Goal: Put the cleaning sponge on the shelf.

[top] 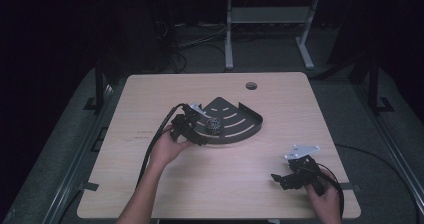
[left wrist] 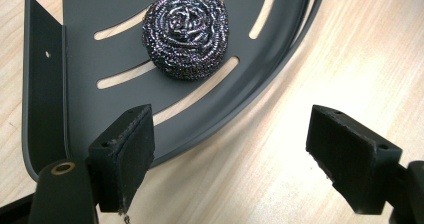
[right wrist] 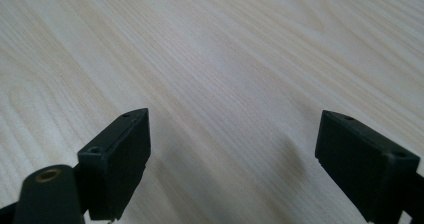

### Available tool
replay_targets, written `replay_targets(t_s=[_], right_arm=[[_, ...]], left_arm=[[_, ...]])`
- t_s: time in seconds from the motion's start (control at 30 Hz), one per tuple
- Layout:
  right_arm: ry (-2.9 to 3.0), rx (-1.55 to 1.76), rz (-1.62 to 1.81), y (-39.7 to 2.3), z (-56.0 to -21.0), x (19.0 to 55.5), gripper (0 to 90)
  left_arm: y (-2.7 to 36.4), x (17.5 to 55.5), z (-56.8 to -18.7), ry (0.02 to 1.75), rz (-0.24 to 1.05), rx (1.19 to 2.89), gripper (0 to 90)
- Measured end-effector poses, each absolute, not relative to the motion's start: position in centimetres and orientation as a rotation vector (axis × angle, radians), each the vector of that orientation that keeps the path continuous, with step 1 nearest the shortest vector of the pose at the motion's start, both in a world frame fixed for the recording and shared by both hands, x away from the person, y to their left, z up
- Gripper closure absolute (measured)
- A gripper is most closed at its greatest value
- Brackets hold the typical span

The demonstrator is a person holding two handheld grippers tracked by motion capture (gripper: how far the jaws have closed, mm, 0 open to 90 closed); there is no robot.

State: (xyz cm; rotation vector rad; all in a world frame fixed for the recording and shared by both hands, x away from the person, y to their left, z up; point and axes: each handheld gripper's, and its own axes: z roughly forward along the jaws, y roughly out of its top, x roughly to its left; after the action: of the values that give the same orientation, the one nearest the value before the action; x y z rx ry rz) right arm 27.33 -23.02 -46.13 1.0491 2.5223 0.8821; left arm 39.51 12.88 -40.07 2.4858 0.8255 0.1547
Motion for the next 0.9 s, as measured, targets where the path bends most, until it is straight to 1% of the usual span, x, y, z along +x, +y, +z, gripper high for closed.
replay_targets(t_s=[0.4, 0.9], right_arm=[[2.526, 1.052, 0.874, -22.9, -46.2, 27.3, 14.1], [2.526, 1.054, 0.871, -23.0, -46.2, 27.3, 14.1]], left_arm=[[13.1, 37.8, -40.2, 0.803, 0.164, 2.468, 18.9], [14.7, 35.7, -40.9, 0.834, 0.161, 2.448, 19.0]])
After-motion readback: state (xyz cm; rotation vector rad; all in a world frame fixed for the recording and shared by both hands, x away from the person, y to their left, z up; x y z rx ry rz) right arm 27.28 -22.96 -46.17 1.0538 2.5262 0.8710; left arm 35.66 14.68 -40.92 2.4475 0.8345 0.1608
